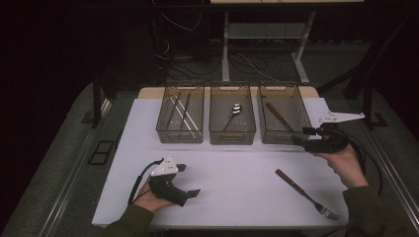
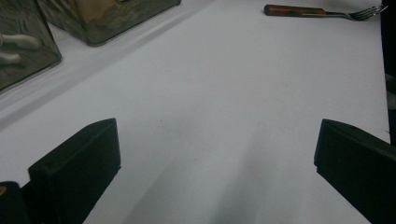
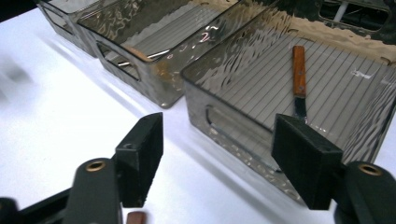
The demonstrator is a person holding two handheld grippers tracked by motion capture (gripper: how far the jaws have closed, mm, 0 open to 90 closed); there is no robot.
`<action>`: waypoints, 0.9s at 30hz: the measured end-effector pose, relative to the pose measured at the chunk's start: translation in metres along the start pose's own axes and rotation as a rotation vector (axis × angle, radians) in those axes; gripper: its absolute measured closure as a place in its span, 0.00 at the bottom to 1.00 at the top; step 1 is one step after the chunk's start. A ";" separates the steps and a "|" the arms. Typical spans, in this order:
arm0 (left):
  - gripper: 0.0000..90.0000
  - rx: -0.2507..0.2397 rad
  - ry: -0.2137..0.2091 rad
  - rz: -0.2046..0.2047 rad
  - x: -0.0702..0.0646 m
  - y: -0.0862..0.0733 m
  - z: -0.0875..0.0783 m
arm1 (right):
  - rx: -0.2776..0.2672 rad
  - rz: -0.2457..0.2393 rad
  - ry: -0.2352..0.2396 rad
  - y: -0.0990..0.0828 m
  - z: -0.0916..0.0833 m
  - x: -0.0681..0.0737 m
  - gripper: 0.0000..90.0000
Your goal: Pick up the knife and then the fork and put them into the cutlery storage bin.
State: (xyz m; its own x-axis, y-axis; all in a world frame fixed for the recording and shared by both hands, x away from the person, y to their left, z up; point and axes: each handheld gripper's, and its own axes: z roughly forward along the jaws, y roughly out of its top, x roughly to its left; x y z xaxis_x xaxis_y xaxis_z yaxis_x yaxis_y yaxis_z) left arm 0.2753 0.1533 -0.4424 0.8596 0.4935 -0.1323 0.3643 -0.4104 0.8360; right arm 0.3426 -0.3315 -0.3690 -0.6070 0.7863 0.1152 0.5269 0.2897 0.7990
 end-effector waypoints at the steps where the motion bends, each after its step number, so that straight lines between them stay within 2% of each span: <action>1: 0.00 -0.003 0.001 -0.003 0.000 0.000 0.000 | -0.005 0.001 -0.004 -0.003 -0.001 0.002 0.36; 7: 0.00 -0.002 0.004 -0.003 0.001 0.000 -0.001 | -0.005 0.014 0.027 -0.018 -0.007 0.010 0.36; 18: 0.00 -0.001 0.005 0.000 0.000 0.000 -0.001 | 0.047 -0.001 0.040 -0.046 -0.017 0.024 0.37; 24: 0.00 -0.001 0.005 0.001 0.000 0.000 -0.001 | 0.086 -0.013 0.048 -0.057 -0.023 0.032 0.42; 27: 0.00 0.001 0.006 0.001 0.000 0.000 -0.001 | 0.132 -0.026 0.047 -0.064 -0.022 0.039 0.47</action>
State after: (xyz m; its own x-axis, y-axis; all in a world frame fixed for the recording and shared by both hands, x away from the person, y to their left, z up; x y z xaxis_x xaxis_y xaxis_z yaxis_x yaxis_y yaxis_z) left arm 0.2750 0.1538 -0.4420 0.8578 0.4976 -0.1288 0.3643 -0.4117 0.8354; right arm 0.2728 -0.3315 -0.4024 -0.6473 0.7518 0.1256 0.5823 0.3814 0.7179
